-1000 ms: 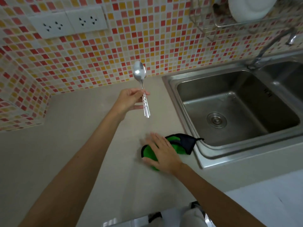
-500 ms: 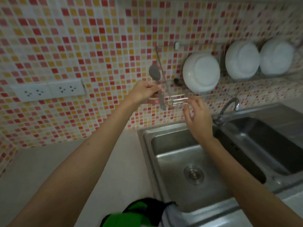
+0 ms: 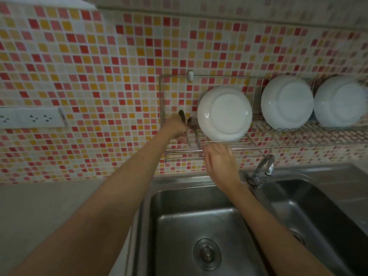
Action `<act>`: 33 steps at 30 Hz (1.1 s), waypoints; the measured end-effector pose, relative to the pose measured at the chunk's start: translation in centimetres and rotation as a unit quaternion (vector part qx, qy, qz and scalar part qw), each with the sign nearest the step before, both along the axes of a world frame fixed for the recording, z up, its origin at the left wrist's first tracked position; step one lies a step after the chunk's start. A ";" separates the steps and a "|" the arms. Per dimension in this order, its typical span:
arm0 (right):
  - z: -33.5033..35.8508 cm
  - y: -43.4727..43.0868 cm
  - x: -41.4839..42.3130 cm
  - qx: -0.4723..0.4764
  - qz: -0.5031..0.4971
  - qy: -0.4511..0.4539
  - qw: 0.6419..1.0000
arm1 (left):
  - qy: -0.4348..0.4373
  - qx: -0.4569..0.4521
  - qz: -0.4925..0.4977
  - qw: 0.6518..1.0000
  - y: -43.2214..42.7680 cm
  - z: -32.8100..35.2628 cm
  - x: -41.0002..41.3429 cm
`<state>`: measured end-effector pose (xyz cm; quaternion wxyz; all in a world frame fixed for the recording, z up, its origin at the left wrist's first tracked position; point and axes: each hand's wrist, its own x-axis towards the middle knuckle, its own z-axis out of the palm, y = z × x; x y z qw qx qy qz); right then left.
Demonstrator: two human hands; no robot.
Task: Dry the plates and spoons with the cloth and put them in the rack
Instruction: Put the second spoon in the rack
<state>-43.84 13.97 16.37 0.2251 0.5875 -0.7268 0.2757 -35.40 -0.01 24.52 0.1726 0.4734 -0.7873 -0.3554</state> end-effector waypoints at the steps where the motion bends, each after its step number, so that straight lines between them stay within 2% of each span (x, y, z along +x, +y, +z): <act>1: -0.2 -0.1 -0.2 -0.008 0.006 -0.001 1.000 | -0.020 -0.010 0.003 1.000 -0.1 -0.4 -0.4; 8: -0.7 -0.3 -1.0 -0.023 0.035 0.004 0.999 | -0.184 -0.099 -0.037 0.977 0.3 -2.2 -1.4; 12: -0.4 0.0 -0.8 -0.012 0.049 -0.009 0.999 | -0.201 -0.105 -0.036 0.973 0.6 -2.0 -1.3; 14: -0.4 0.2 -0.7 -0.004 0.060 -0.022 0.998 | -0.170 -0.081 -0.026 0.982 1.5 -1.2 -0.8; 16: -0.1 0.4 -0.2 -0.012 0.073 -0.028 0.997 | -0.100 -0.085 -0.029 0.991 3.2 0.0 0.3; 20: 0.4 1.3 3.0 -0.067 0.134 -0.040 0.988 | 0.042 -0.190 -0.013 0.981 8.0 0.6 6.3; 22: 0.1 1.8 5.6 -0.084 0.174 -0.059 0.979 | 0.099 -0.211 -0.008 0.972 10.0 -0.5 10.3; 25: -2.5 2.6 10.3 -0.037 0.236 -0.107 0.965 | 0.121 -0.195 0.007 0.973 11.8 -4.4 16.7; 27: -5.1 3.1 13.3 0.047 0.250 -0.150 0.955 | 0.061 -0.150 0.016 0.987 11.7 -8.4 20.9; 29: -8.4 3.7 16.6 0.163 0.262 -0.201 0.930 | -0.056 -0.078 0.017 0.995 11.1 -13.5 25.7; 31: -11.5 4.7 19.8 0.280 0.281 -0.236 0.887 | -0.182 0.016 -0.007 0.983 10.8 -18.3 30.3; 33: -14.1 5.6 23.2 0.368 0.277 -0.235 0.856 | -0.265 0.120 -0.018 0.957 11.3 -22.0 34.3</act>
